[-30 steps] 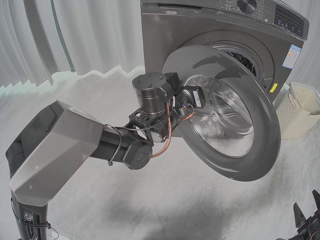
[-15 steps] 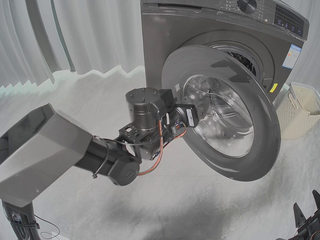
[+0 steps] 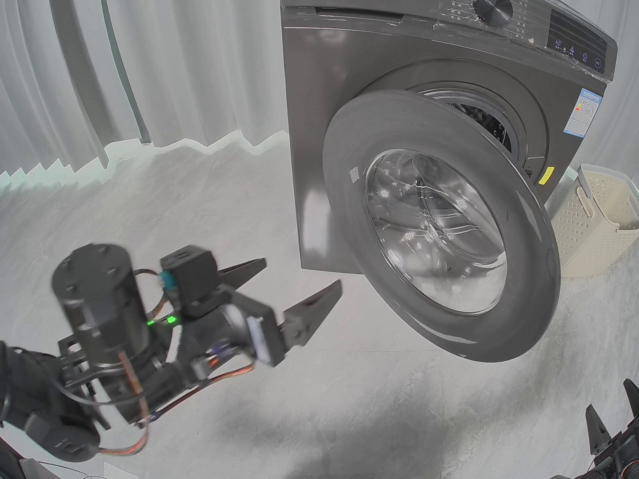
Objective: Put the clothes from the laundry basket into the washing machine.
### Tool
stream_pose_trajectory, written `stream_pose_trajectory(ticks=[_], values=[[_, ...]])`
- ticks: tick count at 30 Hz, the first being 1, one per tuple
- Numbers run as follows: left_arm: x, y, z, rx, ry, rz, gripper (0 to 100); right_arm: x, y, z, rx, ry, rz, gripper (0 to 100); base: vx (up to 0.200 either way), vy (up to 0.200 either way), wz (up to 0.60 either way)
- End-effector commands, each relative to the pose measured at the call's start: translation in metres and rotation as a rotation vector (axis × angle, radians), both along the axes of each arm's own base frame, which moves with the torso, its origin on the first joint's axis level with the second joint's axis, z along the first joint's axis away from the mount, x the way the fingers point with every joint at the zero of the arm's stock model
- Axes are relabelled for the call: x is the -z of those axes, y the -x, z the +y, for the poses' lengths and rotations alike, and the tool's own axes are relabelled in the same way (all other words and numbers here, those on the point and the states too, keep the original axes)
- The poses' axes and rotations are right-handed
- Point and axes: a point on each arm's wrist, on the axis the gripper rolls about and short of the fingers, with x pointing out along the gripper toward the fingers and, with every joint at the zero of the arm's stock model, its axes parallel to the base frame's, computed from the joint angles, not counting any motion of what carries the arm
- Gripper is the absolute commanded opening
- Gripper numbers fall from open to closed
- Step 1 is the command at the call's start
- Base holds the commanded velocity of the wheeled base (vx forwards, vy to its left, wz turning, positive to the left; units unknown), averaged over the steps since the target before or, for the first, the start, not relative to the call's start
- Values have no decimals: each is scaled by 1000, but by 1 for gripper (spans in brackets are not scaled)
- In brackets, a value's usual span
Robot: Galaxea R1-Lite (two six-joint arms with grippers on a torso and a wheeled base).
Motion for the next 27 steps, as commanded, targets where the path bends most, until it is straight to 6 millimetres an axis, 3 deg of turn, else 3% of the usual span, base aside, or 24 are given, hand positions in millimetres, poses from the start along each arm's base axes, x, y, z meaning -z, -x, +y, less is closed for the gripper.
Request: stream_pose_trajectory(ticks=[1, 5, 8, 12, 13, 15, 27], values=[[27, 98, 124, -177, -25, -107, 100, 2, 1, 0, 2, 2, -7, 100, 0, 0, 0], [28, 107, 144, -318, -23, -110, 100, 2, 1, 0, 2, -3, -9, 100, 0, 0, 0], [37, 132, 166, -449, -31, -98, 100, 2, 1, 0, 7, -1, -9, 100, 0, 0, 0], [68, 171, 179, -486, -83, -39, 100, 2, 1, 0, 7, -1, -7, 100, 0, 0, 0], [68, 171, 179, -486, -83, -39, 100, 2, 1, 0, 7, -1, -7, 100, 0, 0, 0], [92, 196, 182, -564, -121, -77, 100, 2, 1, 0, 10, -2, -7, 100, 0, 0, 0], [100, 200, 181, -759, -165, -45, 100, 3, 0, 0, -2, 10, -12, 100, 0, 0, 0]])
